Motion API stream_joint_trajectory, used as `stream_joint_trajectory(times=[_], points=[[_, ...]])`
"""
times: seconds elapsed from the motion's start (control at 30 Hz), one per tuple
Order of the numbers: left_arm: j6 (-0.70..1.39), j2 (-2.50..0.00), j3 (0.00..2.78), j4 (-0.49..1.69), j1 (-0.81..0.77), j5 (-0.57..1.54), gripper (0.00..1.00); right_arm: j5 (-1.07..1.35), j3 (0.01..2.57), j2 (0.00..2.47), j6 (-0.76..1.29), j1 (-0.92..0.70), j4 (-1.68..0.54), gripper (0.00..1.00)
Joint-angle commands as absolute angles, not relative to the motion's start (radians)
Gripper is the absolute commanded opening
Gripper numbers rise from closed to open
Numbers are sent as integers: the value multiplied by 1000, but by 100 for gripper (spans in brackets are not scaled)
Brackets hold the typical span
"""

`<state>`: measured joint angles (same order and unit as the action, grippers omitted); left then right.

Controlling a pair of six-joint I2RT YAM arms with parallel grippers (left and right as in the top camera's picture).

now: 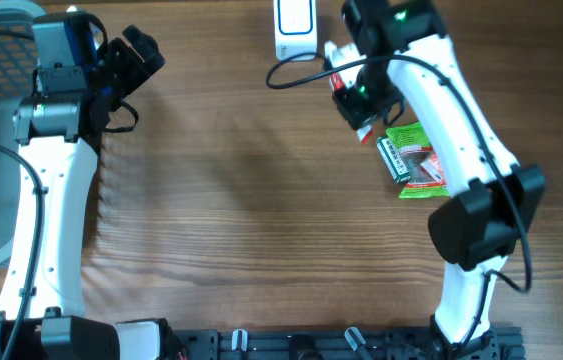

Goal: Scan the item barcode
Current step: 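Carry the red stick right and drop it beside the scanned items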

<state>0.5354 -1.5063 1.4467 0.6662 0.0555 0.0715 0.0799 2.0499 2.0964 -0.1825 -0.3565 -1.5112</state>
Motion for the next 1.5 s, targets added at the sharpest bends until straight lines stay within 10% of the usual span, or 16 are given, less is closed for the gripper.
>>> stream_joint_trajectory(times=[0.0,0.53,0.67,0.8,0.83,1.47], points=[[520,-1505,1460,664,59,58,100,39,1856,2126,-20,-352,-1404,6],[521,-1505,1460,664,59,58,100,-88,1602,2120,7,-294,-1095,33],[521,-1505,1460,664,59,58,100,117,1655,2085,-79,-294,-1119,61],[521,-1505,1460,664,59,58,100,204,1663,2017,-78,-294,-1111,67],[521,-1505,1460,664,59,58,100,220,1663,1998,-72,-294,-1106,99],[520,-1505,1460,664,59,58,100,222,1662,1986,62,-294,-751,99]])
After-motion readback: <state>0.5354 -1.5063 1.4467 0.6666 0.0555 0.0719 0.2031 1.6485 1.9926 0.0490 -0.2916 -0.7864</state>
